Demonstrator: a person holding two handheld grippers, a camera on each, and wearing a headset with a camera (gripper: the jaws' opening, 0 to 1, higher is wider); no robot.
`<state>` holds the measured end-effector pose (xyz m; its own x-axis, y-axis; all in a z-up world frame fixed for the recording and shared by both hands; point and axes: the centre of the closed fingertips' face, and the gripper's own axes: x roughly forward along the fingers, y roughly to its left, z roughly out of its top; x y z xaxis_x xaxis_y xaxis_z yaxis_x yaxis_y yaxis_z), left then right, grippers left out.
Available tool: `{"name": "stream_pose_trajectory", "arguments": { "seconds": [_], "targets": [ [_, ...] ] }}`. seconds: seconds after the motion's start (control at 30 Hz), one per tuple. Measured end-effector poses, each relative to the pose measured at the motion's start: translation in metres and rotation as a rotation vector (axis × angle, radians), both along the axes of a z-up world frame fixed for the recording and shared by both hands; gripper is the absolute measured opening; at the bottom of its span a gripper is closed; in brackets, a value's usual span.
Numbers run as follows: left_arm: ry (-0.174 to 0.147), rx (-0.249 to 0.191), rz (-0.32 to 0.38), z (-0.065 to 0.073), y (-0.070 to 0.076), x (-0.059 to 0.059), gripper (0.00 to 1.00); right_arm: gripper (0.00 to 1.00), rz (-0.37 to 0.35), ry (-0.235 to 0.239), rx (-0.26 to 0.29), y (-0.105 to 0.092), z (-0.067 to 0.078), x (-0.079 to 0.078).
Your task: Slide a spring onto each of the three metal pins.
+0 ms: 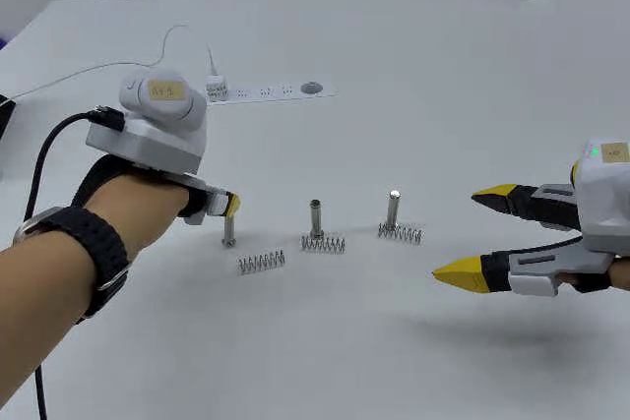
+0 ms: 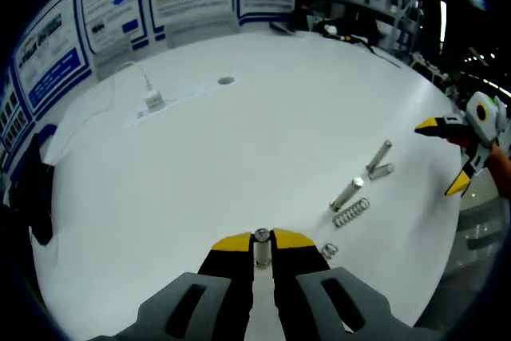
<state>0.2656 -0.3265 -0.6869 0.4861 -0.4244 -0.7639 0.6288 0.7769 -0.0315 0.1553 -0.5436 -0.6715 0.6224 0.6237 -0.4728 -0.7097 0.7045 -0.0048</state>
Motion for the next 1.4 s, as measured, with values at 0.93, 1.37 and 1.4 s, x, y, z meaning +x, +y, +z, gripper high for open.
{"name": "stream_pose_trajectory", "arguments": {
  "seconds": [0.93,1.37,1.4],
  "targets": [
    [-0.027,-0.024,-0.031,-0.001,-0.001,-0.011,0.08,0.73,0.016,0.008,-0.009,0.005,-0.001,-0.003],
    [-0.054,-0.023,-0.042,-0.002,0.002,-0.013,0.13,0.73,0.025,0.012,-0.012,0.008,-0.002,-0.003],
    [-0.056,-0.023,-0.042,-0.001,0.002,-0.013,0.14,0.73,0.026,0.011,-0.012,0.008,-0.001,-0.003]
  ]
}}
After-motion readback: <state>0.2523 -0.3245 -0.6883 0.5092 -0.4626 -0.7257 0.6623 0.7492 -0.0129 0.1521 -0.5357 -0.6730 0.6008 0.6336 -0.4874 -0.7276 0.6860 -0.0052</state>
